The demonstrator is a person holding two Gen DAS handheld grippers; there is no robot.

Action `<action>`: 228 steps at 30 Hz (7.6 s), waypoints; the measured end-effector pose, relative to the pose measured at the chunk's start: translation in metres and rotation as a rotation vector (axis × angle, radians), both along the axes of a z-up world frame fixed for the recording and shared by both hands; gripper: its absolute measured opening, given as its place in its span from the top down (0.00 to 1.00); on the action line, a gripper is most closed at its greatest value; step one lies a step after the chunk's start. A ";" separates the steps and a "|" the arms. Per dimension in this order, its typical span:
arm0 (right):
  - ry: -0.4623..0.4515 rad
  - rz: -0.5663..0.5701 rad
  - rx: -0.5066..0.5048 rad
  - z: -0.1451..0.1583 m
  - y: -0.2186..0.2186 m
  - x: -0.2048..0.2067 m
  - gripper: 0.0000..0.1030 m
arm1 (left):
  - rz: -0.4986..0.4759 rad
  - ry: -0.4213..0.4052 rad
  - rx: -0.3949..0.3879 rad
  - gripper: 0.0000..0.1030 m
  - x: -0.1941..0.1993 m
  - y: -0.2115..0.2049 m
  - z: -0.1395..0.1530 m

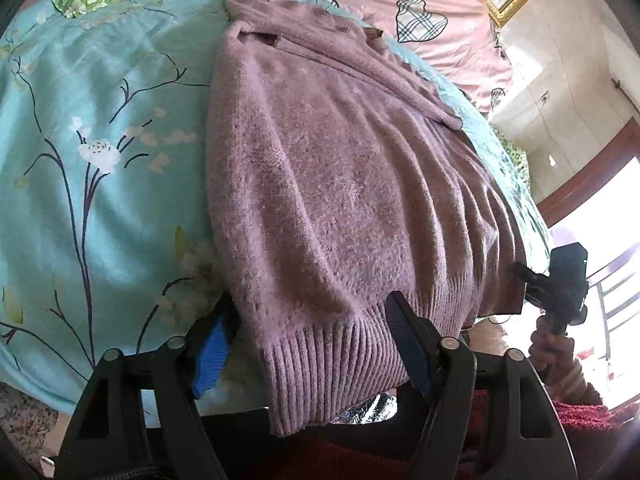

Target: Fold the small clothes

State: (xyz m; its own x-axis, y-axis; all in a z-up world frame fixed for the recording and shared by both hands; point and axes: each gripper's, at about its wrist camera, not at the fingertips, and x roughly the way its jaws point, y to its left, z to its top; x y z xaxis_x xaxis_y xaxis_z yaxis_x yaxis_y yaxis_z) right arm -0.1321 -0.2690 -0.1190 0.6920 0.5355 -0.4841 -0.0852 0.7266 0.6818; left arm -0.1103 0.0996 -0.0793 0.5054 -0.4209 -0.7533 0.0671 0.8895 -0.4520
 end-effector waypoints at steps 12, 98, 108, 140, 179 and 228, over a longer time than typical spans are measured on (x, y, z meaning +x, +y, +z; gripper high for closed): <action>-0.066 -0.020 0.083 0.012 -0.023 -0.026 0.91 | -0.002 -0.058 -0.068 0.96 -0.024 0.024 0.001; 0.006 -0.252 -0.297 0.098 -0.068 0.405 0.48 | 0.092 -0.101 0.248 0.46 0.453 -0.011 0.058; -0.057 -0.428 -0.221 0.107 -0.092 0.343 0.47 | 0.271 -0.124 0.137 0.43 0.402 0.038 0.069; -0.112 -0.378 -0.169 0.083 -0.036 0.188 0.46 | 0.335 -0.065 -0.022 0.37 0.189 0.045 0.048; -0.131 -0.168 -0.079 0.084 0.014 0.193 0.45 | 0.494 -0.102 -0.126 0.84 0.266 0.038 0.022; -0.106 0.020 -0.072 0.150 -0.092 0.382 0.85 | -0.235 -0.392 0.063 0.91 0.297 -0.263 0.096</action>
State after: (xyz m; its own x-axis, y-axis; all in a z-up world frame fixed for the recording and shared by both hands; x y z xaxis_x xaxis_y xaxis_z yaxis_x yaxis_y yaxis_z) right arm 0.2500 -0.3609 0.0314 0.7310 0.5157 -0.4468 -0.1685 0.7710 0.6142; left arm 0.1871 -0.1632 0.0163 0.6538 -0.5177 -0.5518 0.4251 0.8546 -0.2982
